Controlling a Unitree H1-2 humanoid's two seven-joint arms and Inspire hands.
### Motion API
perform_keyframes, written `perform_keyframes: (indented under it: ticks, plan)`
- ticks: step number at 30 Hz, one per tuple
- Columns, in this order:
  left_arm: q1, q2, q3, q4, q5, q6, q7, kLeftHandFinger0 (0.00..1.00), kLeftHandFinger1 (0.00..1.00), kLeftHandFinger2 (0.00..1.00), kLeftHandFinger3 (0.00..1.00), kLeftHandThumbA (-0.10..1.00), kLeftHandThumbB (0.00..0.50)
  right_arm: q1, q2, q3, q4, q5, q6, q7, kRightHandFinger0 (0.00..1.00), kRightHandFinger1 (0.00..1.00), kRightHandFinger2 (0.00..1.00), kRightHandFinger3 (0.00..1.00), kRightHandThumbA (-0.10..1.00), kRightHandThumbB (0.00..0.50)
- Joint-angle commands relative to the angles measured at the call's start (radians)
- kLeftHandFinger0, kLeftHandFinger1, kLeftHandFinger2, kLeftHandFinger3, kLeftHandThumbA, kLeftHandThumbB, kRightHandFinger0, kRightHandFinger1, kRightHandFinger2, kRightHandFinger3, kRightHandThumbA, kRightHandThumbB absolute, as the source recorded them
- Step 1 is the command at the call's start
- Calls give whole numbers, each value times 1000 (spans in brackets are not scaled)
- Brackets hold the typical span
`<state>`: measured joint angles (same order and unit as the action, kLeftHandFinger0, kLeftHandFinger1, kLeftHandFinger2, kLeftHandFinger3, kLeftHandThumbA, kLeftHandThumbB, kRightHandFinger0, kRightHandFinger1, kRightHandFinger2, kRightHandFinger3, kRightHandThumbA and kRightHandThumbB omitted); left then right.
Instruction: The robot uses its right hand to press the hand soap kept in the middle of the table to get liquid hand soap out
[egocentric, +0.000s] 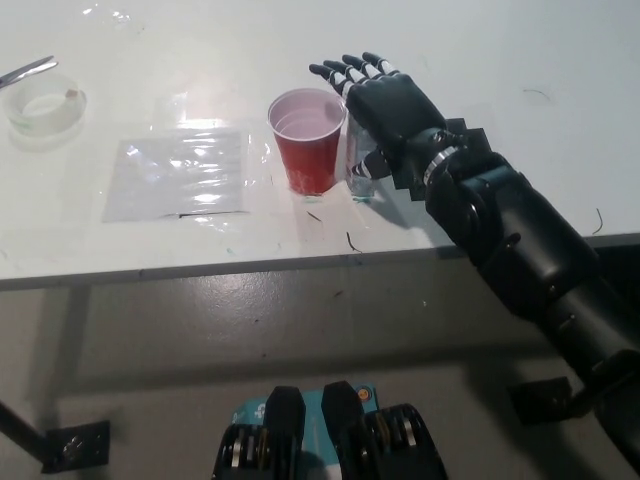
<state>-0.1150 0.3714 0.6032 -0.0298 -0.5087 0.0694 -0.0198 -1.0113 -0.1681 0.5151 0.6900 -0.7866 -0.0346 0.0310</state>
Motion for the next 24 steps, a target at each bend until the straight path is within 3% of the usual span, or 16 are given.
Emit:
perform_keyframes:
  ticks: [1, 12, 24]
  plan:
    - [5, 22, 4, -28, -9, -9, -2, 330, 466, 613, 830, 1000, 115, -92, -4, -20, 9, 32, -23, 30, 1000, 1000, 1000, 1000, 1000, 406]
    - [22, 27, 1, -26, -6, -11, -6, 353, 481, 604, 847, 1000, 146, -160, -20, -73, -63, 85, -30, 78, 1000, 1000, 1000, 1000, 1000, 423]
    - [31, 29, 4, -27, 0, -15, -4, 347, 485, 630, 860, 1000, 132, -100, -136, -167, -375, 129, 119, 259, 1000, 1000, 1000, 1000, 1000, 368]
